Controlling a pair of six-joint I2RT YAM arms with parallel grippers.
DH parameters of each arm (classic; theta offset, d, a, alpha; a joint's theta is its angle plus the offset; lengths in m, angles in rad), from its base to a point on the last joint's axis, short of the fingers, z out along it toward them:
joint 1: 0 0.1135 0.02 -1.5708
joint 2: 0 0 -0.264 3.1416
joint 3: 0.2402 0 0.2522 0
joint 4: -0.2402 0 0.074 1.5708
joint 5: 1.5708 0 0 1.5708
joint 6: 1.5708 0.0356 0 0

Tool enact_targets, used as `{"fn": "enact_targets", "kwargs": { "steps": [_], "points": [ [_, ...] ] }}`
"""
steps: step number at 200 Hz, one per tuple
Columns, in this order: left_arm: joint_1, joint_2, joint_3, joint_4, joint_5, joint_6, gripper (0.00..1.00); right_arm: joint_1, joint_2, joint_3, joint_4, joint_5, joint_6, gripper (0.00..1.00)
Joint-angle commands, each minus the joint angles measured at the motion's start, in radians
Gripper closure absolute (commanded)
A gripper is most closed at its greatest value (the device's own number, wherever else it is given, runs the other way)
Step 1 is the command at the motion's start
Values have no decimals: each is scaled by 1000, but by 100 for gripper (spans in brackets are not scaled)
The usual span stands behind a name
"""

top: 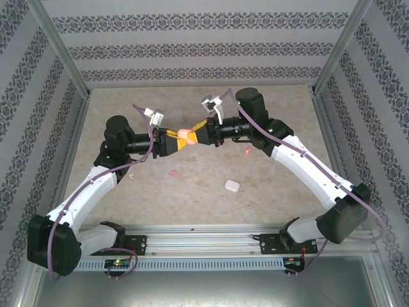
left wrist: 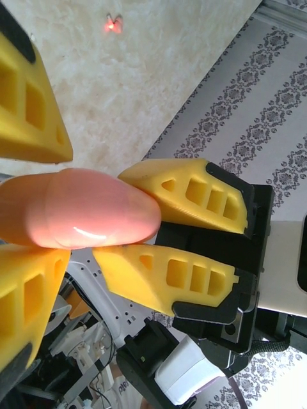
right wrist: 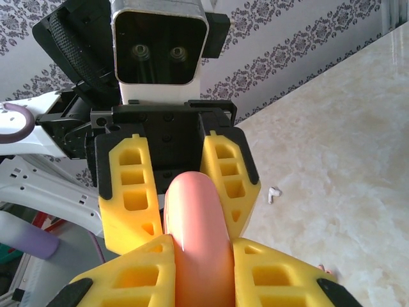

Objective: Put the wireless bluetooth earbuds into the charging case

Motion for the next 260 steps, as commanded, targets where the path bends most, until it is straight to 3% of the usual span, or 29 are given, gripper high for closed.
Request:
{"fn": "enact_targets", "kwargs": {
  "steps": [1,17,38,72,118,152,260],
  "points": [
    [-9,-9,16,-11,8,27,72,-1,-2,20,42,-10,8,91],
    [-9,-15,15,-8,7,33,80,0,-3,17,44,-10,7,91],
    [-9,-32,1,18,-6,35,83,3,-3,12,42,-16,5,91],
    [-8,-37,0,32,-10,10,67,6,-10,3,39,-11,1,91],
    [-9,-32,0,39,-5,-3,66,6,-15,-2,39,-2,-2,91],
    [-9,-29,-3,65,-9,-23,56,7,-14,-3,33,-2,-5,91],
    [-9,-2,6,82,-12,-48,63,13,-7,-3,28,-16,-11,92]
  ]
}}
